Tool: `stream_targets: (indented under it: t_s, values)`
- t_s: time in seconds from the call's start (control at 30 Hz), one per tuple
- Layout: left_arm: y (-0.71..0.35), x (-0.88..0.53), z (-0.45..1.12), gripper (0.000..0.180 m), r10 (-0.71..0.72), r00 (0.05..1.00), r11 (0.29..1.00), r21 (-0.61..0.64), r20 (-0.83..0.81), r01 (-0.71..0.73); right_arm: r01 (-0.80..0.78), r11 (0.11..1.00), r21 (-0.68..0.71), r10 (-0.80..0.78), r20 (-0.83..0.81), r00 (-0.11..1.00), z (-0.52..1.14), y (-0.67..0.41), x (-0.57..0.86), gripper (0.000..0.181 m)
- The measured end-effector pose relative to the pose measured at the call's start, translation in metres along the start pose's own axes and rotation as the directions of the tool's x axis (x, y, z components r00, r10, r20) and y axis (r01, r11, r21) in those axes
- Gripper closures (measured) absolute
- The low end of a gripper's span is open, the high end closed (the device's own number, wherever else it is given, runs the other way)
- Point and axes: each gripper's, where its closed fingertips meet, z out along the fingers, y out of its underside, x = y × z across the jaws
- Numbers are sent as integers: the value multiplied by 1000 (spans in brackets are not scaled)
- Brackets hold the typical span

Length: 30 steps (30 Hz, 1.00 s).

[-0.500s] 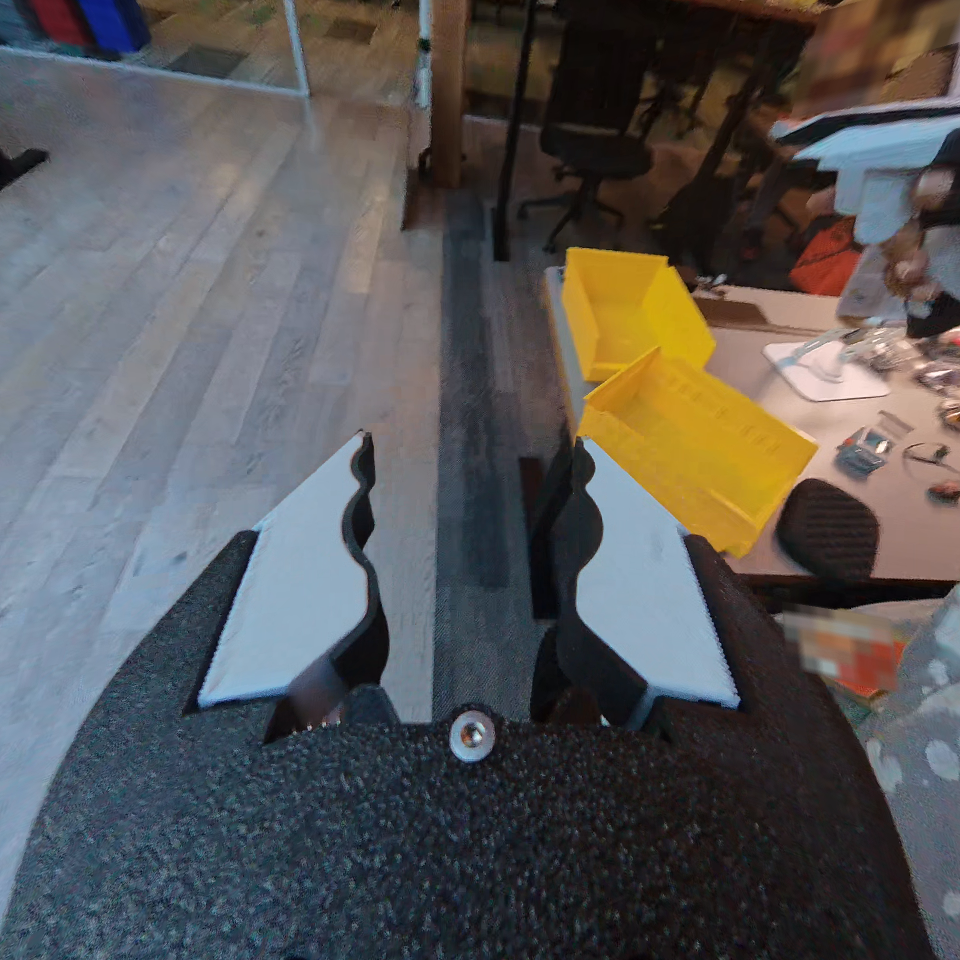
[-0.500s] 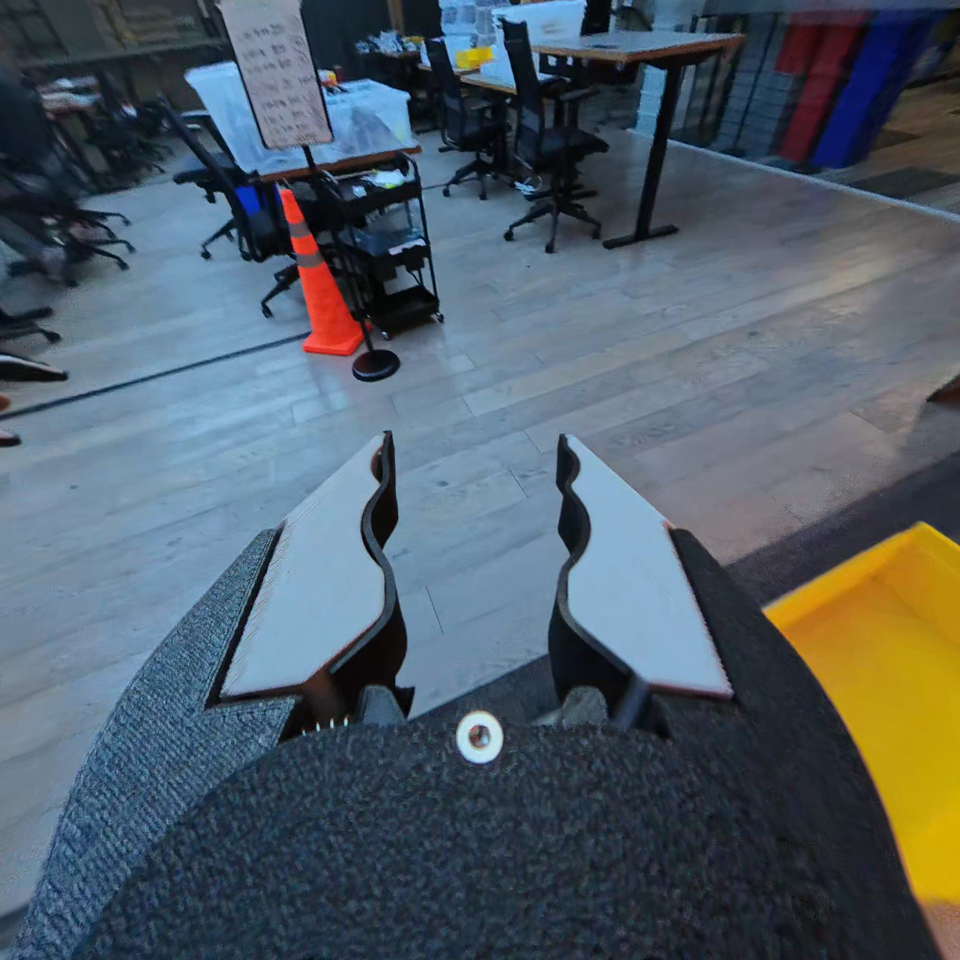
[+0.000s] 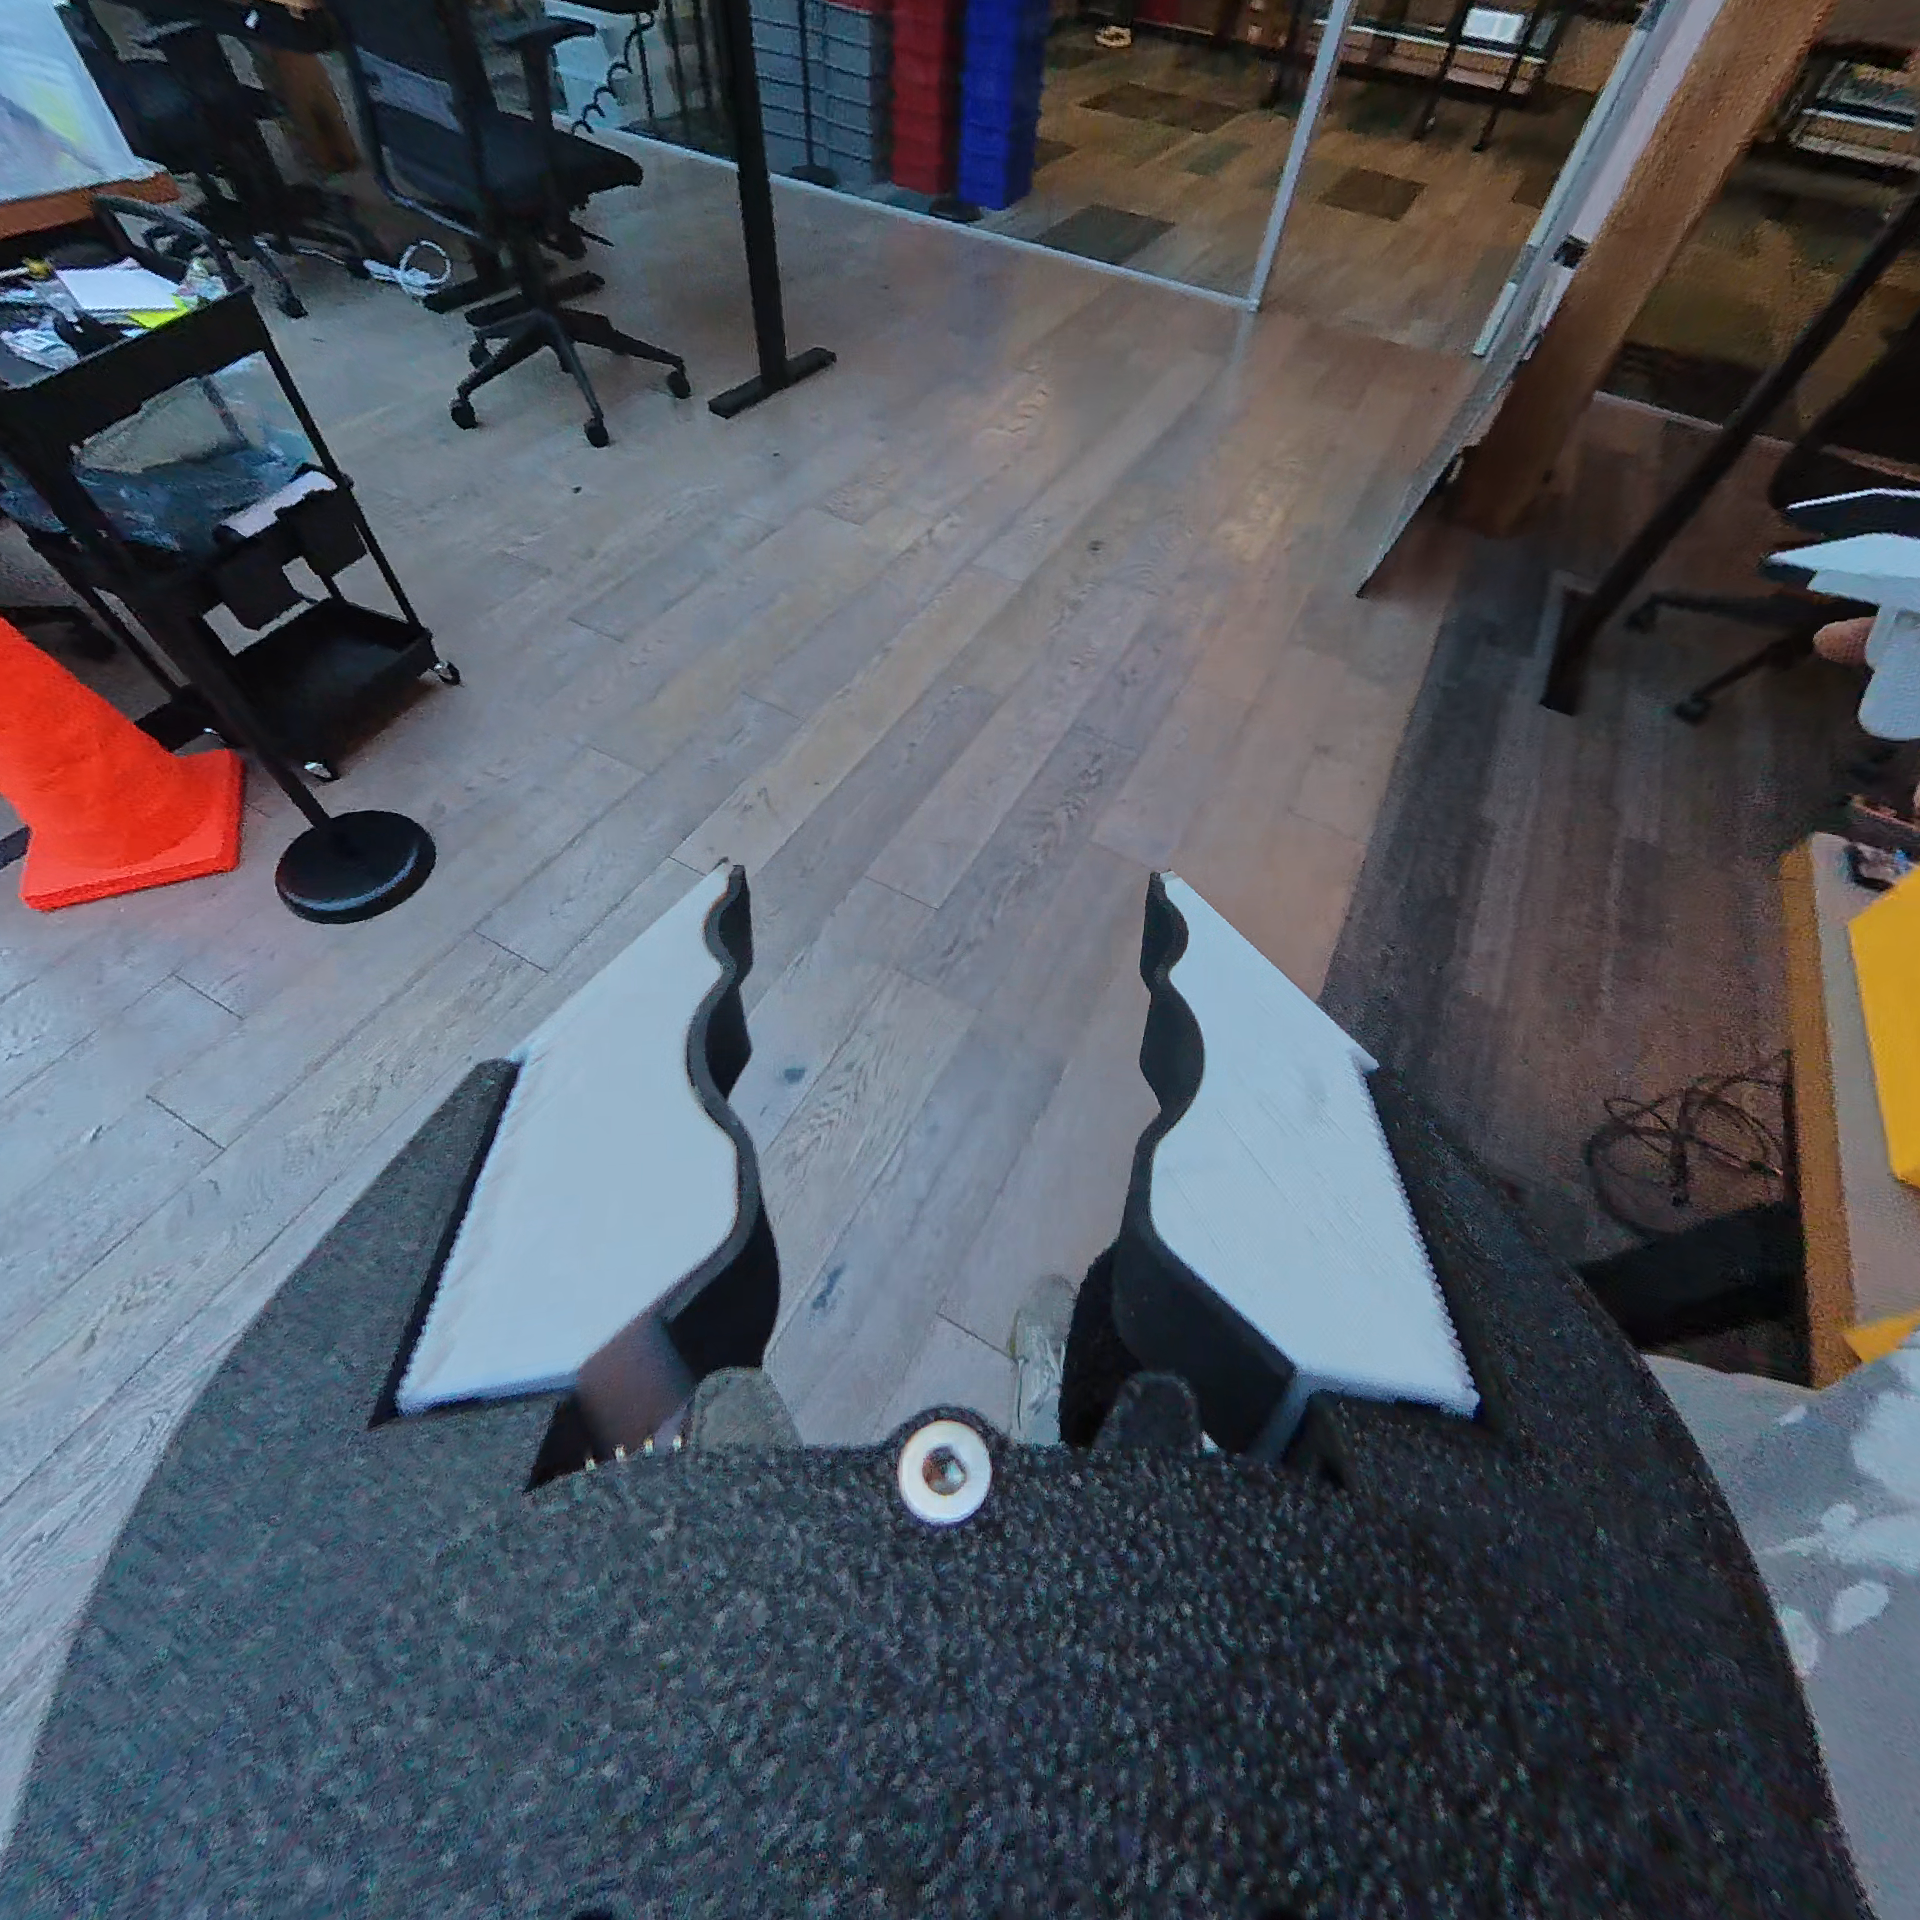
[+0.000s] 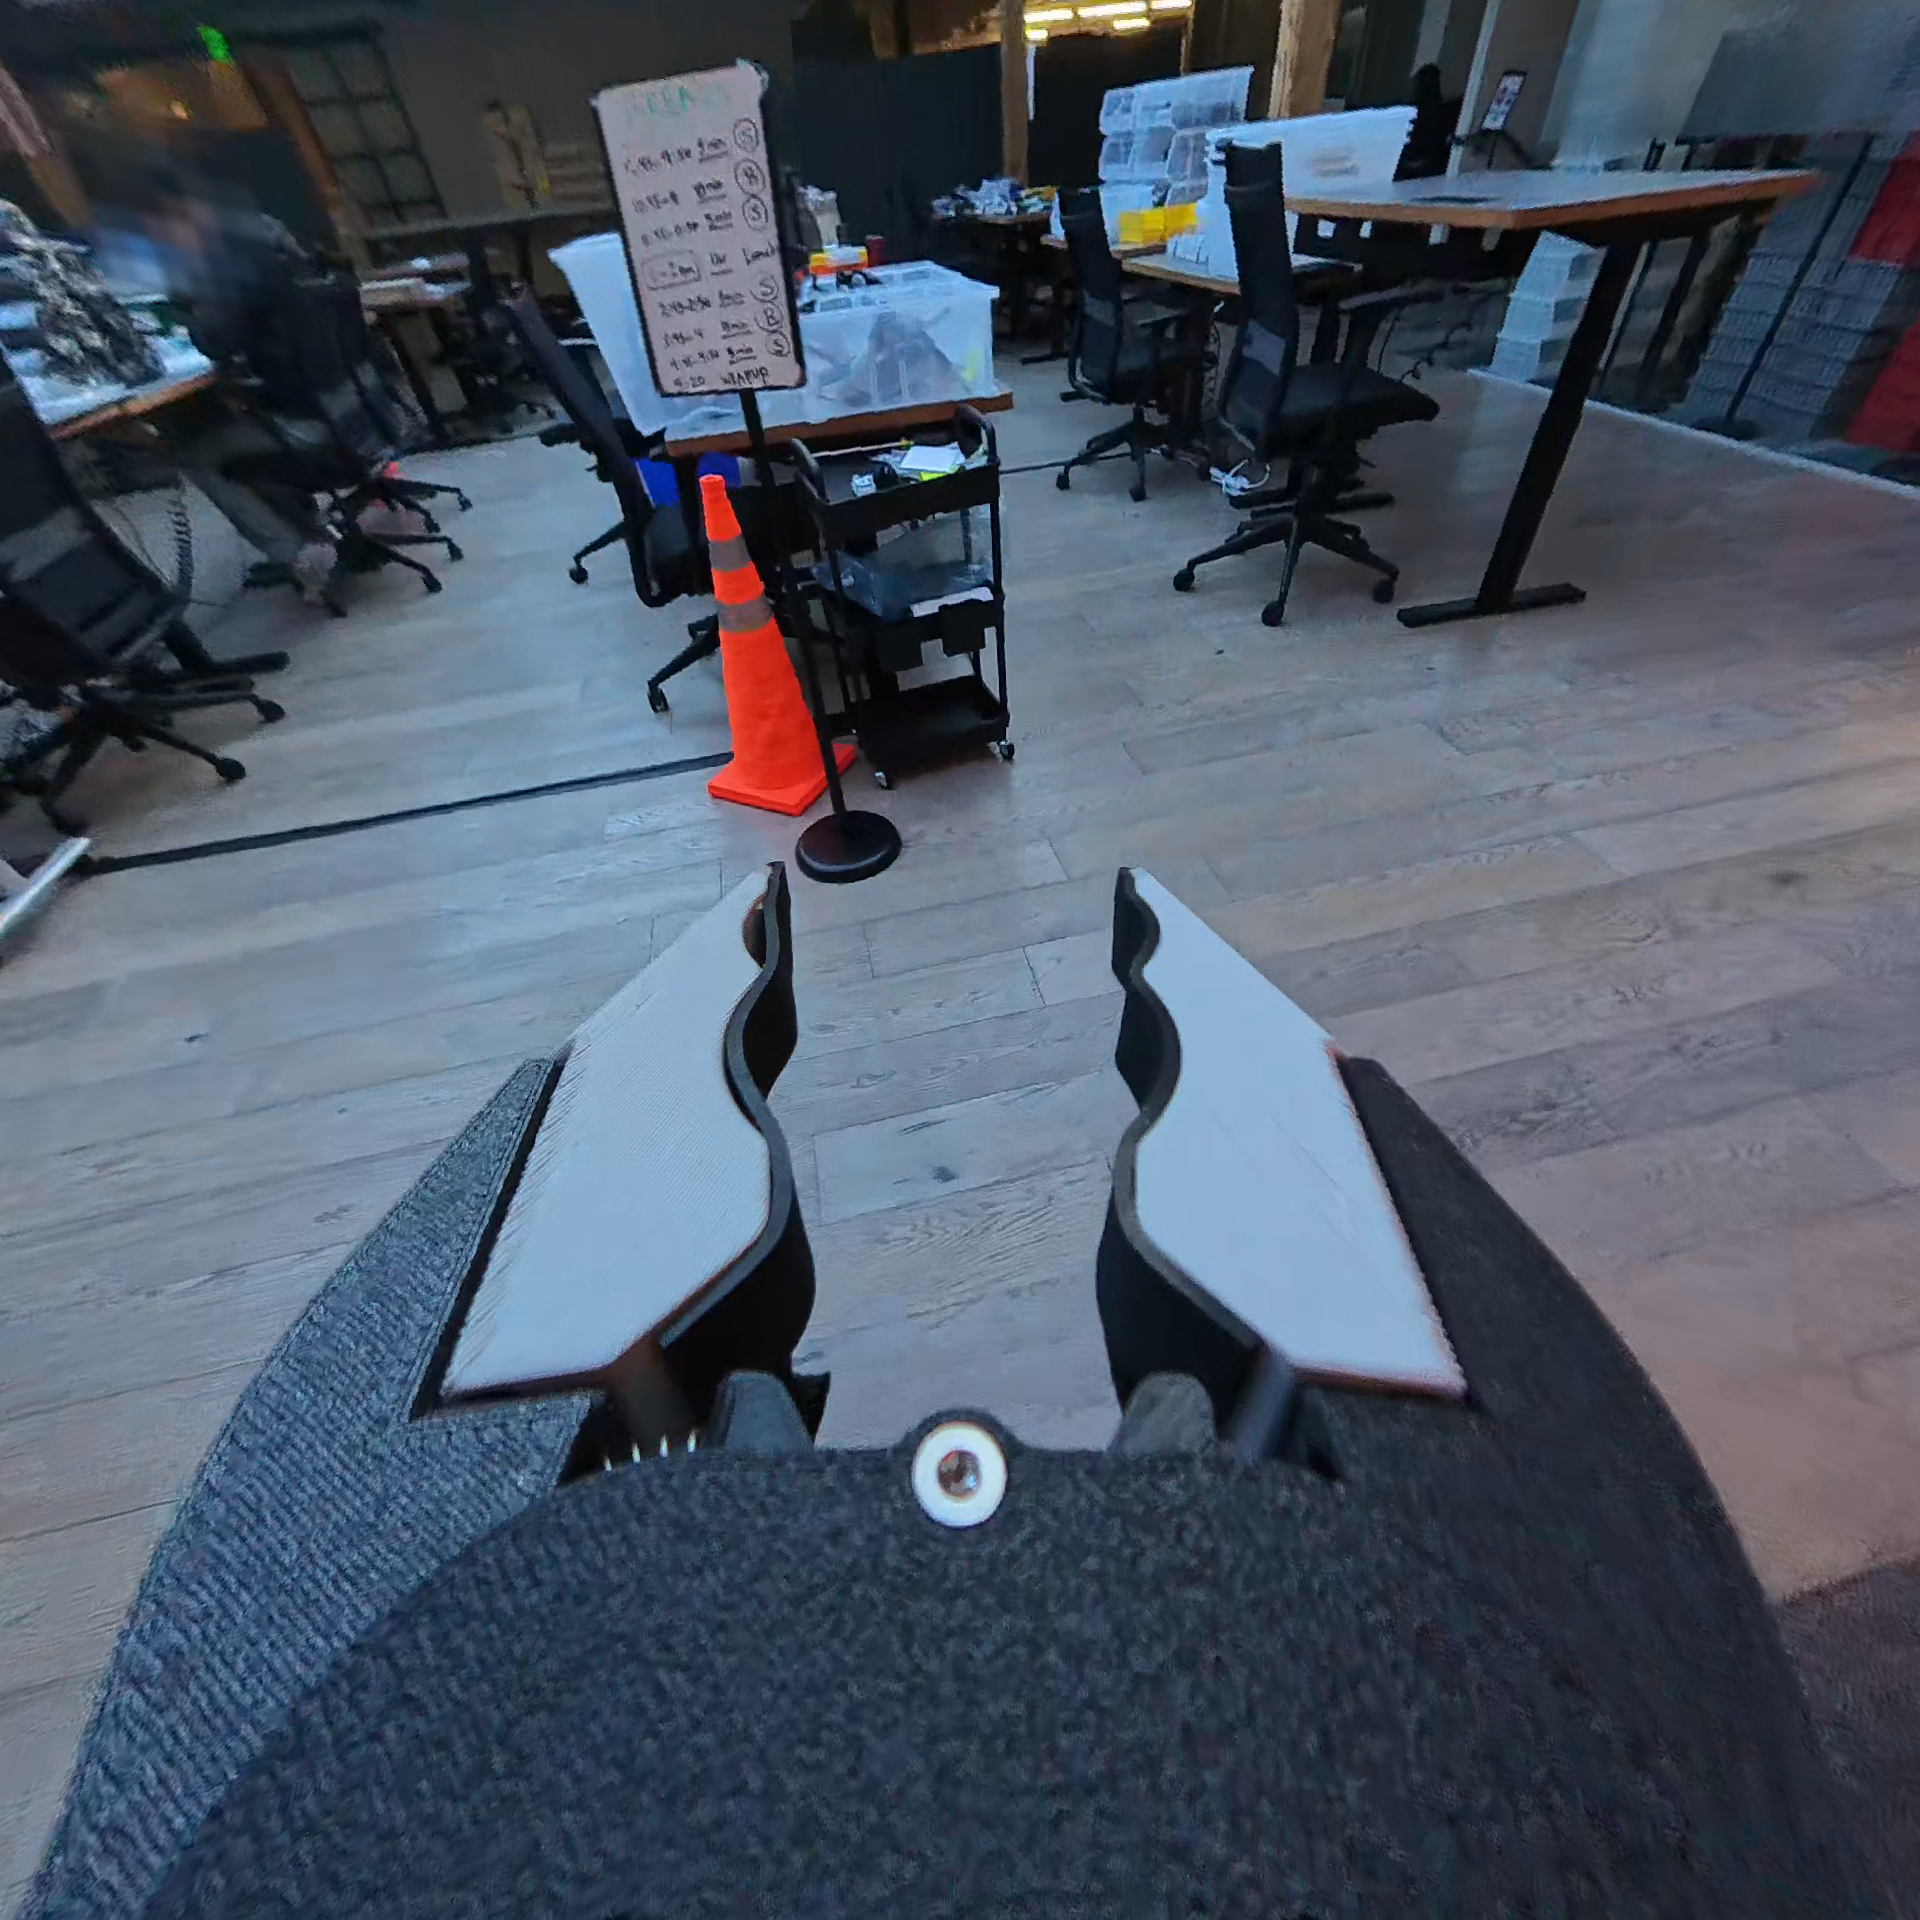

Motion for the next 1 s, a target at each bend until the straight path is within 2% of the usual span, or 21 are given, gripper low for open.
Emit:
stream_targets:
  t_s: [0.13,0.3,0.4,0.5,0.63,0.7,0.83,1.0]
  values:
    - [-95,-15,113,106,12,1000,1000,25,28,-13,4,999,33,-7,81,997,126,-22,74,120]
    - [-232,6,264,106,88,995,986,145,-49,-80,-37,990,138,18,137,990,222,-134,173,120]
    - [-273,29,368,106,62,988,985,171,-144,-36,71,987,147,-84,89,992,258,-179,251,120]
    - [-280,51,490,106,52,966,991,131,-254,-19,129,984,123,-131,7,991,294,-193,349,119]
    - [-280,86,677,106,119,917,993,67,-381,-101,114,992,48,-104,-175,979,327,-173,497,120]
    - [-300,116,773,109,152,879,988,57,-451,-141,60,998,-18,-63,-301,951,331,-161,573,121]
    - [-405,217,956,107,266,756,964,166,-598,-208,-66,997,-45,34,-506,862,319,-187,708,116]
    - [-536,390,1136,106,404,478,912,299,-780,-281,-179,983,-51,91,-709,699,290,-191,865,112]
